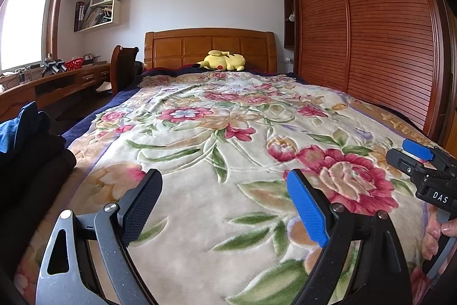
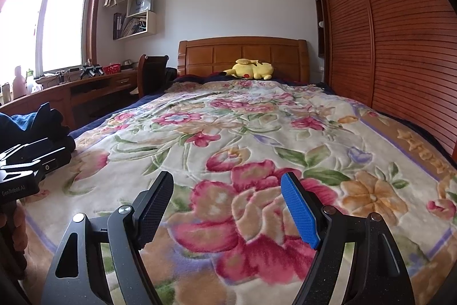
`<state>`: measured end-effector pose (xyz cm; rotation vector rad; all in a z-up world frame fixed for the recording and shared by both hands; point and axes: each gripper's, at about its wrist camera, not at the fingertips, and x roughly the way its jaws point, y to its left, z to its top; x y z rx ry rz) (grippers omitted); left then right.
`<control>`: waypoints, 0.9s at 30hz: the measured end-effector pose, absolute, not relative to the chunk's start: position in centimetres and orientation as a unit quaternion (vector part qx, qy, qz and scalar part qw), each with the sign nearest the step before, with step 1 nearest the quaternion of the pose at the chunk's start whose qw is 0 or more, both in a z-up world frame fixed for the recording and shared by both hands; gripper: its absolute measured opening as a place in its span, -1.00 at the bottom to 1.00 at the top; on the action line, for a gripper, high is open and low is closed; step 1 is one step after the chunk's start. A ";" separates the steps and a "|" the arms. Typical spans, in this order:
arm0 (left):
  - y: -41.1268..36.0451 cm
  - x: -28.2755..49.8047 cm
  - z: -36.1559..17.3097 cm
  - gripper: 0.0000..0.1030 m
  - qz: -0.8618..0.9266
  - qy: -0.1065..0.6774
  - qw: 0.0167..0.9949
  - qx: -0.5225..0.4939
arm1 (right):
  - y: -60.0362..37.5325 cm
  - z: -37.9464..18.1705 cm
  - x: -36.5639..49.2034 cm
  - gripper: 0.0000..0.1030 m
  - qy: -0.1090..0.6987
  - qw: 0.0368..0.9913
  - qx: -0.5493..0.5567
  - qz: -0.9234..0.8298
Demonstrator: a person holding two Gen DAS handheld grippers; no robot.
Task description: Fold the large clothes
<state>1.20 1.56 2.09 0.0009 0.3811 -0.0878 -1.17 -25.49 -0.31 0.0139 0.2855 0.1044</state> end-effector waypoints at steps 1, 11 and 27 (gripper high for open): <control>1.6 1.2 2.1 0.74 -0.043 0.189 0.981 -0.001 | -25.5 -0.3 -1.2 0.54 0.141 0.989 0.007 0.052; 1.6 1.2 2.1 0.74 -0.044 0.189 0.981 0.000 | -25.8 -0.4 -1.2 0.54 0.137 0.989 0.008 0.054; 1.6 1.2 2.1 0.74 -0.045 0.190 0.981 0.000 | -26.0 -0.6 -1.2 0.54 0.130 0.990 0.008 0.053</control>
